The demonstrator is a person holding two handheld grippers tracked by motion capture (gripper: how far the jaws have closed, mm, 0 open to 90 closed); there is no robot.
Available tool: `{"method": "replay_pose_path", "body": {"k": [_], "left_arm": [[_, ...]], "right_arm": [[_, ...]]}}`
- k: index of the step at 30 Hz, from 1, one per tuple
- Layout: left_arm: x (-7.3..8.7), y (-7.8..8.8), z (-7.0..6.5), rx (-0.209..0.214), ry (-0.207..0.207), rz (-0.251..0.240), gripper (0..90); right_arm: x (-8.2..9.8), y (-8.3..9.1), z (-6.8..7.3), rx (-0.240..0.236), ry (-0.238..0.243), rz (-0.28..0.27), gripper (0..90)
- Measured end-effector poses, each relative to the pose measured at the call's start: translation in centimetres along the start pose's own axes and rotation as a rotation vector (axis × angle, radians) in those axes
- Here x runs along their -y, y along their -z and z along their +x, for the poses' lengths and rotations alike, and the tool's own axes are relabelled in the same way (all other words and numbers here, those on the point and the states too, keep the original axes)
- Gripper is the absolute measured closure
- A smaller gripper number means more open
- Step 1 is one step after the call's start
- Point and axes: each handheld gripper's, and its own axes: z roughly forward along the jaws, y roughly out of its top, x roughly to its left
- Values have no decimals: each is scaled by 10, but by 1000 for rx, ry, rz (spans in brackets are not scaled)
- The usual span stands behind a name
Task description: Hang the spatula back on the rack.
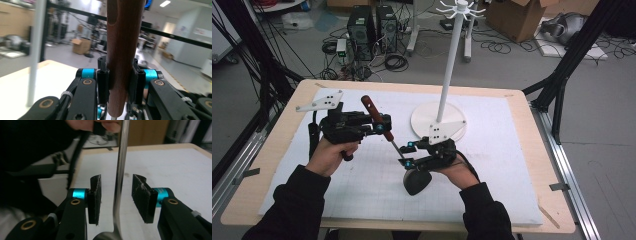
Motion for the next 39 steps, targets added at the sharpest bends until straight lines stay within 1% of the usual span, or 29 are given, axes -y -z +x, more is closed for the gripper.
{"method": "replay_pose_path", "body": {"k": [2,3,4,6,9,10,12,15,16,17,18,19,20,21,22,23,24,25,27,28,29,30,32,33,34,35,36,37,39], "left_arm": [[-1,-1,-1,18,-6,8,732],[-2,-2,-2,36,-15,16,732],[-2,-4,-3,58,-25,30,732],[-1,-4,-3,66,-28,35,732],[0,-6,-4,86,-41,47,732],[0,-7,-5,106,-47,54,732],[0,-8,-6,111,-48,53,731],[0,-8,-7,97,-63,49,723],[1,-8,-8,77,-69,34,723],[2,-7,-8,41,-53,8,625],[4,-4,-6,3,-7,-11,430],[6,-1,-6,-26,-19,-17,428],[6,-1,-6,-26,-19,-17,417],[8,2,-6,-53,-24,-26,417],[12,8,-5,-99,-14,-33,351],[12,8,-5,-99,-14,-33,349],[16,16,-6,-151,-40,-32,349],[16,16,-6,-151,-40,-32,343],[23,24,-6,-214,-57,-14,298],[27,28,-6,-239,-52,-6,298],[33,33,-6,-266,-39,2,283],[42,38,-5,-294,-30,9,255],[54,45,-5,-343,-23,23,238],[63,50,-4,-367,-11,37,206],[67,52,-4,-382,-8,45,205],[73,55,-4,-397,-4,51,205],[78,59,-4,-407,-7,62,208],[82,61,-4,-419,-7,69,209],[89,66,-4,-428,-8,79,210]], "right_arm": [[-2,0,-2,-49,1,-8,614],[-2,0,-2,-49,1,-8,614],[-2,-2,-3,-109,-10,-16,638],[-1,-4,-4,-161,-11,-17,672],[0,-7,-3,-171,-10,2,707],[0,-9,-2,-175,-10,10,791],[0,-9,-2,-176,-6,6,825],[4,-7,-1,-152,-20,-18,837],[4,-7,-1,-152,-20,-18,837],[5,-6,-1,-136,-20,-26,842],[6,-3,1,-58,-11,-19,843],[6,-1,1,-49,-23,-20,844],[6,-1,1,-49,-23,-20,844],[6,0,0,-34,-27,-28,844],[5,4,0,7,-35,-32,844],[5,4,0,7,-35,-32,844],[5,9,-1,46,-45,-39,844],[4,11,-1,68,-47,-47,844],[3,18,-2,113,-63,-68,844],[3,18,-2,113,-63,-68,844],[2,22,-3,148,-66,-79,844],[1,32,-6,216,-93,-97,844],[0,35,-8,236,-103,-100,844],[-3,44,-13,300,-121,-108,844],[-5,46,-15,321,-123,-110,844],[-5,46,-15,321,-123,-110,844],[-7,50,-17,342,-129,-114,844],[-12,56,-20,385,-132,-122,844],[-18,62,-24,420,-127,-133,844]]}}
